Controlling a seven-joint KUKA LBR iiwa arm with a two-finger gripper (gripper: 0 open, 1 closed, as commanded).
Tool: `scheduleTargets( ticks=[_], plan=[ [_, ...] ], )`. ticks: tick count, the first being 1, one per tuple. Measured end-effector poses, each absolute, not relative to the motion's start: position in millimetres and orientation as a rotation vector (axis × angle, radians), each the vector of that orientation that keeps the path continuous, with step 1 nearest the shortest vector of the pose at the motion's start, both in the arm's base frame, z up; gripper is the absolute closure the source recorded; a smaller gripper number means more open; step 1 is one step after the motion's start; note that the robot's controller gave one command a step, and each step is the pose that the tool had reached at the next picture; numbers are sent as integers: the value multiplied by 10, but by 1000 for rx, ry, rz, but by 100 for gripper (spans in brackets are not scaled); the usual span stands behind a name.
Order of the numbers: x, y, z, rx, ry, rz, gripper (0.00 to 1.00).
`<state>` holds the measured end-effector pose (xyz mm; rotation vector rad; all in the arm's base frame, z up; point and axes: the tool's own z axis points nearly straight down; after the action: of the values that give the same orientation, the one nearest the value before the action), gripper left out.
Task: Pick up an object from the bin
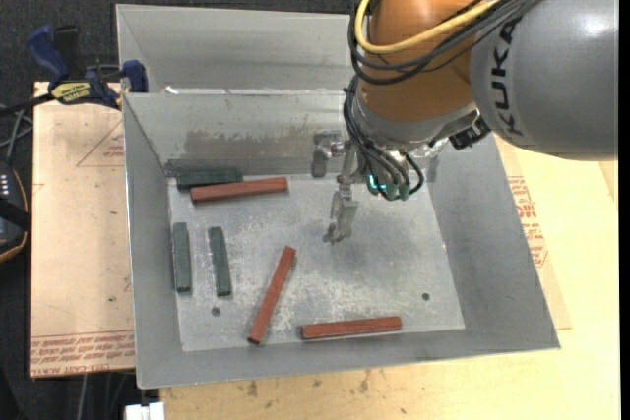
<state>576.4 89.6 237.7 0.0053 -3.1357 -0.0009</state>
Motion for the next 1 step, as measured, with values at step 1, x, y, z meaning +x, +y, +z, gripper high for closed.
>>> scheduleTargets(
  ticks=[1],
  plan=[
    [5779,891,2415,2,-3143,-2,0]
  ],
)
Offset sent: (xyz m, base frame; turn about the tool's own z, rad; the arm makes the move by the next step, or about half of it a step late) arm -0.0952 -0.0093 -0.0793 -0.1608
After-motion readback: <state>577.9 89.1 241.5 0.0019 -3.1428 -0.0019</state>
